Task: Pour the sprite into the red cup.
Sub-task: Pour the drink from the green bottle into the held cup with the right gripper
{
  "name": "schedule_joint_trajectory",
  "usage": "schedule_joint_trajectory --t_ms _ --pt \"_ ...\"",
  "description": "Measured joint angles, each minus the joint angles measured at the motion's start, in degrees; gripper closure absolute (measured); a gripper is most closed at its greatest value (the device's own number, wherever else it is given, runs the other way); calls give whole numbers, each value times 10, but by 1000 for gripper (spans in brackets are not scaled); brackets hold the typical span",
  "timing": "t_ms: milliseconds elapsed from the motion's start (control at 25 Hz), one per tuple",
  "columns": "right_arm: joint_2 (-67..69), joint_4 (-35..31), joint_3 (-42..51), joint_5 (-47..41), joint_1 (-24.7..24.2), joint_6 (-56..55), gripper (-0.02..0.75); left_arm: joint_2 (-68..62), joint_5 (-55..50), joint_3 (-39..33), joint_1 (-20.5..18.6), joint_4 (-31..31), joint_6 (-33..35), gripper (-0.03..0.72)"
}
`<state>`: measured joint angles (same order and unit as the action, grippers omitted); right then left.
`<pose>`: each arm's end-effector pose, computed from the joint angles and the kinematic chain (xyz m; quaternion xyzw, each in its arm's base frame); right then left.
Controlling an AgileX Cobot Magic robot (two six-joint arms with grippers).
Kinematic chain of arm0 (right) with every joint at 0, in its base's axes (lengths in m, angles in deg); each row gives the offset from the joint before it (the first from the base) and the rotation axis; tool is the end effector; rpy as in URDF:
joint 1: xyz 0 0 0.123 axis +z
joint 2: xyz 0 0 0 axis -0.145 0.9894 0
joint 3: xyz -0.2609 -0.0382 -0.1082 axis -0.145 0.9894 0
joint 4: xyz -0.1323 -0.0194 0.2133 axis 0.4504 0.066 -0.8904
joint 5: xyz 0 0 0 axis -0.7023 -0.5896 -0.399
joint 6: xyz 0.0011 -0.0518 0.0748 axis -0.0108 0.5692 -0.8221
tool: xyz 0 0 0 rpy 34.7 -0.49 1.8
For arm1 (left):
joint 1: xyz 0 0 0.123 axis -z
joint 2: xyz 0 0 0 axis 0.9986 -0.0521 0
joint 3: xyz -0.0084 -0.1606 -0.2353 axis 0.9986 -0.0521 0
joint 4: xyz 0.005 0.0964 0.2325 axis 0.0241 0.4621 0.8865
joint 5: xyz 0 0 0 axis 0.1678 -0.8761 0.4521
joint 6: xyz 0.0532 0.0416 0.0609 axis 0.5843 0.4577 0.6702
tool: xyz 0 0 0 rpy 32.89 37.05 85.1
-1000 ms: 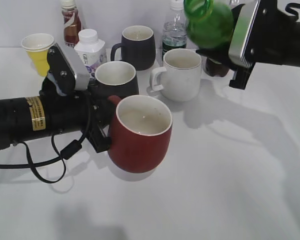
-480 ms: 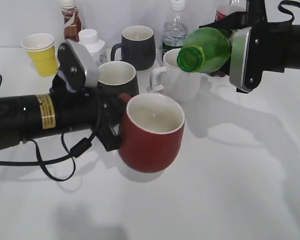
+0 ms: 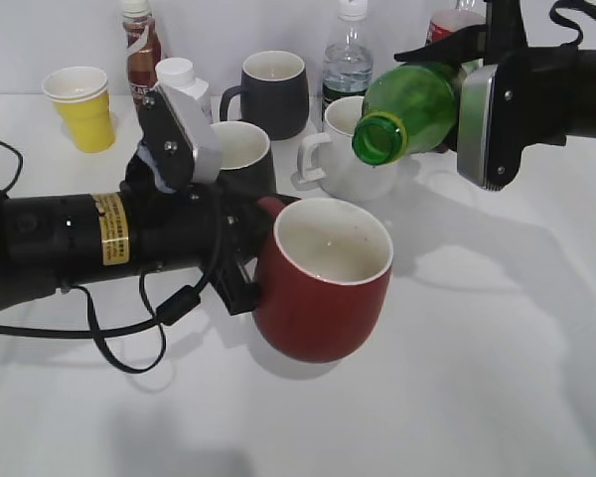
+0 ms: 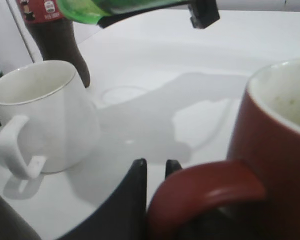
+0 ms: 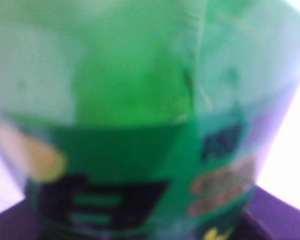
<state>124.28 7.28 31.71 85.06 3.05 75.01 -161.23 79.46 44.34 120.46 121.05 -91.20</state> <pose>0.3146 0.1244 0.2392 -0.7173 0.3273 -0.1220 0.6030 0.2393 -0.2104 0.1804 0.4609 0.6554 -0.2852 0.5260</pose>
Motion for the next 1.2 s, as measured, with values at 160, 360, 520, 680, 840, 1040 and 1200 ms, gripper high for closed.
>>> schedule_joint_trajectory --t_ms 160,360,520,680,840,1040,1200 --pt "0 0 0 0 0 21 323 0 -19 18 2 -3 -6 606" --pt "0 0 0 -1 0 47 323 0 -52 40 21 -6 -9 606" --pt "0 0 0 -2 0 71 323 0 -57 40 23 -5 -9 606" --pt "0 0 0 -3 0 90 324 0 -56 40 24 -4 -10 606" --pt "0 -1 0 -5 0 116 324 0 -55 40 24 -1 -10 606" --pt "0 -2 0 -6 0 125 324 0 -50 40 24 6 -11 606" --pt "0 -2 0 -6 0 136 324 0 -49 40 24 29 -10 606"
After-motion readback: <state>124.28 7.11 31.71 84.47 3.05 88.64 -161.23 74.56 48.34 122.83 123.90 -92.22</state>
